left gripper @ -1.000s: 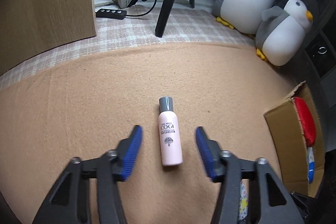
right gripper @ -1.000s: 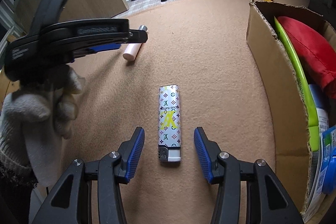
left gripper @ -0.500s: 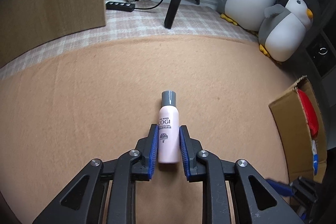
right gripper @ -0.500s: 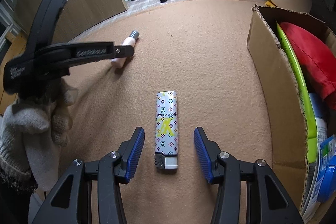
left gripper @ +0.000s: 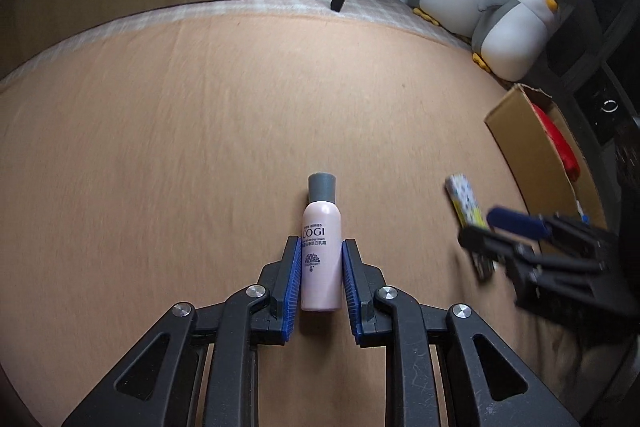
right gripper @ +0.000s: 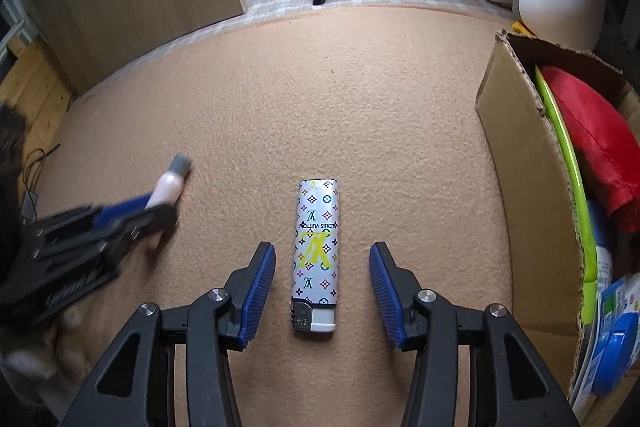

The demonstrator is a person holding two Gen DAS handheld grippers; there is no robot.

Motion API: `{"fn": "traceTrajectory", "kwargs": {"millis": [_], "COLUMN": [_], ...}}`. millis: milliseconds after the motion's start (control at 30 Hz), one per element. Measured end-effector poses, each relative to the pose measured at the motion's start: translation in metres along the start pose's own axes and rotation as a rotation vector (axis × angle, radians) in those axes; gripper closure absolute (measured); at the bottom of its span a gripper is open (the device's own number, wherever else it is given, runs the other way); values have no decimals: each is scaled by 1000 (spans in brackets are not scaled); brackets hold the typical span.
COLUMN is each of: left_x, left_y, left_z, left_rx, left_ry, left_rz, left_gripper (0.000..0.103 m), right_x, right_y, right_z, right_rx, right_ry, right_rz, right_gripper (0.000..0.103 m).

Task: Organize objects
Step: 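Carry the bottle and lighter into the box and release both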

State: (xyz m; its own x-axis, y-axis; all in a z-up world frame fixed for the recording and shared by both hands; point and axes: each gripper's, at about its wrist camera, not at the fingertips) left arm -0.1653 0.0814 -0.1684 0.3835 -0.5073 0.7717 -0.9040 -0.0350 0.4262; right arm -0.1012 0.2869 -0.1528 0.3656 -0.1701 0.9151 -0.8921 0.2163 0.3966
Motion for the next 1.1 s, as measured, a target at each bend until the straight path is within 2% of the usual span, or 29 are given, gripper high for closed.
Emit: {"fn": "traceTrajectory", "kwargs": {"millis": [267,367,533,1100], "left_x": [4,4,3,11], "left_y": [-8,-8,-7,-3], "left_z": [-4,-3,-3,-5], "left_rx": [-22,-18,-18,21], "left_ry": [17,13,12,-25], "left_rz": [-2,-9,-12,-44], "left_gripper": [81,81,81,81], "right_x": [-1,0,2,23], "right_y": [8,9,10,7], "right_z": [18,23,25,12], "right_rx": [93,128,142,105], "right_ry": [-83,-115,-110,-50], "right_rz": [-23,-34,-45,-71], "right_gripper": [58,65,81,82]}}
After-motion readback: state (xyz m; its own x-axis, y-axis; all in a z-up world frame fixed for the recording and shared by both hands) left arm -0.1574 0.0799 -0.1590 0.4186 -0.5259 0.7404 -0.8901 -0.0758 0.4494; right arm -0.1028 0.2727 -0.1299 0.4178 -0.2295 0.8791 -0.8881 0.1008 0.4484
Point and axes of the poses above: each gripper's, at about its wrist camera, not at the fingertips, and x roughly against the way its jaws point, z to its left, y to its top, and after that the axes turned 15 degrees about -y, right-handed
